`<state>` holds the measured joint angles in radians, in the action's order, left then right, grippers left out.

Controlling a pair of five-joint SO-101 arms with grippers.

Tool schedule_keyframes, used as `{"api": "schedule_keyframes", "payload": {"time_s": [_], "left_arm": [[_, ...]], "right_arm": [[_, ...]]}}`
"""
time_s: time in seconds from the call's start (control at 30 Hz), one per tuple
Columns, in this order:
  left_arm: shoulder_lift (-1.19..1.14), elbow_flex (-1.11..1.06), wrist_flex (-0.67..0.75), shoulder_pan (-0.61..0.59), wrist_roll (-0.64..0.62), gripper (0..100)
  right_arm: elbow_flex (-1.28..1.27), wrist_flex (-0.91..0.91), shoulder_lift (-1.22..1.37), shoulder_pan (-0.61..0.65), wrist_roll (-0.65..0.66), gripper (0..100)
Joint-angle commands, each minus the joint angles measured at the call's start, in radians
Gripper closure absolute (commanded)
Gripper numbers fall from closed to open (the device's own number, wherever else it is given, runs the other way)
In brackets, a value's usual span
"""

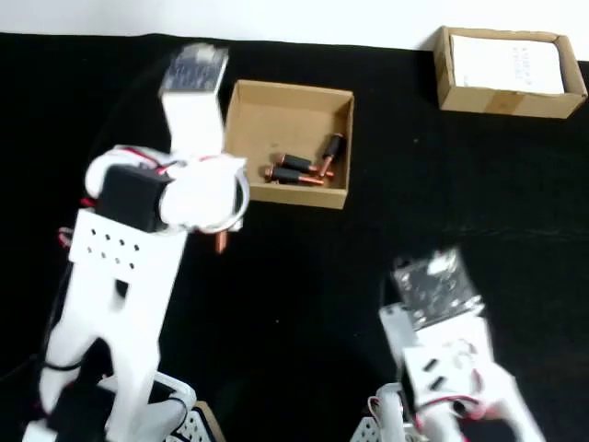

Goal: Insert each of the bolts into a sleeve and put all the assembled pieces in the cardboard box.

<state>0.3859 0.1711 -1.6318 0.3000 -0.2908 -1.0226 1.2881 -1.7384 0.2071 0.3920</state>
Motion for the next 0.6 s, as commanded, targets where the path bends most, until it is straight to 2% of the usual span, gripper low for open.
{"api": "schedule_keyframes", "payload": {"time_s": [0.0,0.07,0.13,0.2,0.27,0.4,0.5,0.57], "left_arm": [[-0.004,0.094,0.026,0.084,-0.028,99],[-0.005,0.076,0.092,0.096,-0.08,99],[-0.008,0.033,0.192,0.099,-0.118,99],[-0.01,-0.033,0.318,0.099,-0.129,99],[-0.004,-0.11,0.47,0.099,-0.127,99],[-0.004,-0.217,0.703,0.131,-0.127,99],[-0.005,-0.28,0.792,0.185,-0.124,99],[-0.007,-0.314,0.816,0.231,-0.066,99]], "right_arm": [[-0.251,-0.249,-0.108,0.025,0.0,99.1],[-0.32,-0.348,-0.088,0.044,-0.048,99.1],[-0.357,-0.423,-0.091,0.07,-0.167,99.1],[-0.392,-0.493,-0.093,0.12,-0.304,99.1],[-0.433,-0.555,-0.094,0.183,-0.373,99.1],[-0.479,-0.622,-0.094,0.254,-0.374,99.1],[-0.506,-0.656,-0.094,0.259,-0.371,99.1],[-0.518,-0.668,-0.094,0.257,-0.371,99.1]]}}
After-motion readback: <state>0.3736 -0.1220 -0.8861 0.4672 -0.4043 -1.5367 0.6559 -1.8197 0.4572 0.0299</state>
